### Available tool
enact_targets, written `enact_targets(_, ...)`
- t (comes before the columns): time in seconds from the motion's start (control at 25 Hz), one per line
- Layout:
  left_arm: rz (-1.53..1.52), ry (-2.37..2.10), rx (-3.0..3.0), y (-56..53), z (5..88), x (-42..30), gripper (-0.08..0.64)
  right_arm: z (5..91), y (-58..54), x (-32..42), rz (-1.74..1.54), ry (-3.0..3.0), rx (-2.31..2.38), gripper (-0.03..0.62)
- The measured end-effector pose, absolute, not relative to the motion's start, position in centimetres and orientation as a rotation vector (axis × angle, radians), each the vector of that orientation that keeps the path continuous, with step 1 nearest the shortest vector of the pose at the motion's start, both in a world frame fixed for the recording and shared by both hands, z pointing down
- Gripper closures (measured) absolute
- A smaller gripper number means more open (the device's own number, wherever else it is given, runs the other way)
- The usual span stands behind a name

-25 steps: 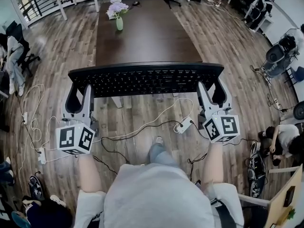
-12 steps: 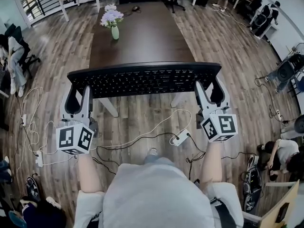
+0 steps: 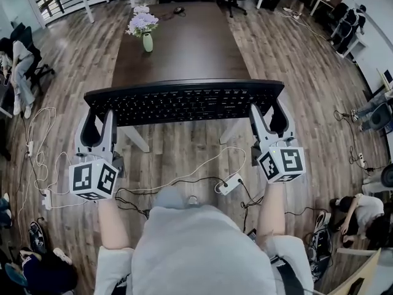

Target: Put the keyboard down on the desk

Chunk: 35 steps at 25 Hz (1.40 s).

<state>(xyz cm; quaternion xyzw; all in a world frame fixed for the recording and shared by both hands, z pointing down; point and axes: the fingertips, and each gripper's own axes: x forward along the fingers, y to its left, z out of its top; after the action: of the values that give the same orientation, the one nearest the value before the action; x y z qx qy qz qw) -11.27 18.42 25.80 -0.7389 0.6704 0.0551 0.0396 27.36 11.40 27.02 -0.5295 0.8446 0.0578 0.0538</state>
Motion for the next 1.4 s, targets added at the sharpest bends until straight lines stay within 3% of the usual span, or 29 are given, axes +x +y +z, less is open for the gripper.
enact_targets(0.56, 0.177, 2.031, -2.292, 8.3, 24.6, -9.5, 0.354, 25.7, 2.2, 29.3, 0.169, 2.550, -1.644, 0.331)
enact_targets(1.4, 0.129, 1.987, -2.391, -11.4, 25.5, -16.5, 0.354, 26.7, -14.8, 22.6, 0.105, 2.526, -1.757, 0.331)
